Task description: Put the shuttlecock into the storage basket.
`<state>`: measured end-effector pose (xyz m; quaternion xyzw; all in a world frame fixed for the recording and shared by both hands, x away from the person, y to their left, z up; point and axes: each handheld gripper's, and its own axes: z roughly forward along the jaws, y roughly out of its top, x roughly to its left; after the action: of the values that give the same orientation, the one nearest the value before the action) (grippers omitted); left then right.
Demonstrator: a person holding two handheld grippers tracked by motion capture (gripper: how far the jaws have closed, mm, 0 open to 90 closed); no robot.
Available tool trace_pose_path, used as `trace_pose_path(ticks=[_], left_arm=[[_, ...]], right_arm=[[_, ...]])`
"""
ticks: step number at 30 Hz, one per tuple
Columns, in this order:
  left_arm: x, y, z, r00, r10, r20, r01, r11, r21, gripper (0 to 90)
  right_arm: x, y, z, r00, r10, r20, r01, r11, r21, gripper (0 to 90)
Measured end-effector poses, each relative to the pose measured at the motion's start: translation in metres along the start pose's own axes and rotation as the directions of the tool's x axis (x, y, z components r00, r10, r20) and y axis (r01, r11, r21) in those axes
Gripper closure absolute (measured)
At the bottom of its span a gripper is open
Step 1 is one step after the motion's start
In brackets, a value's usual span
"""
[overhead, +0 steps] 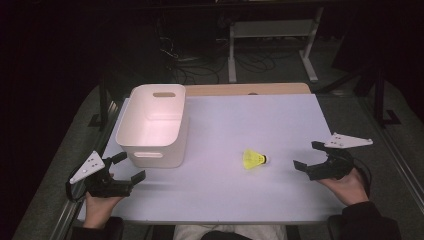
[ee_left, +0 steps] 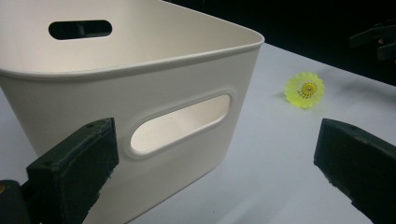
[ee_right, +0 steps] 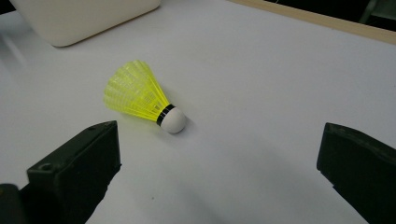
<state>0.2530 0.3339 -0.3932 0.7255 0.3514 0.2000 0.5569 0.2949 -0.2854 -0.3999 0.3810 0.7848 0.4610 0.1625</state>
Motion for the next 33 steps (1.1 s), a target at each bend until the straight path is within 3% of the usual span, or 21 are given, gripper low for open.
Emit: trace_pose_path(ticks=[33], left_arm=[[0.000, 0.000, 0.000, 1.0000, 0.000, -0.001, 0.000, 1.0000, -0.002, 0.0]], right_arm=[[-0.002, 0.030, 0.005, 0.9980, -0.046, -0.043, 0.048, 0.998, 0.046, 0.0]])
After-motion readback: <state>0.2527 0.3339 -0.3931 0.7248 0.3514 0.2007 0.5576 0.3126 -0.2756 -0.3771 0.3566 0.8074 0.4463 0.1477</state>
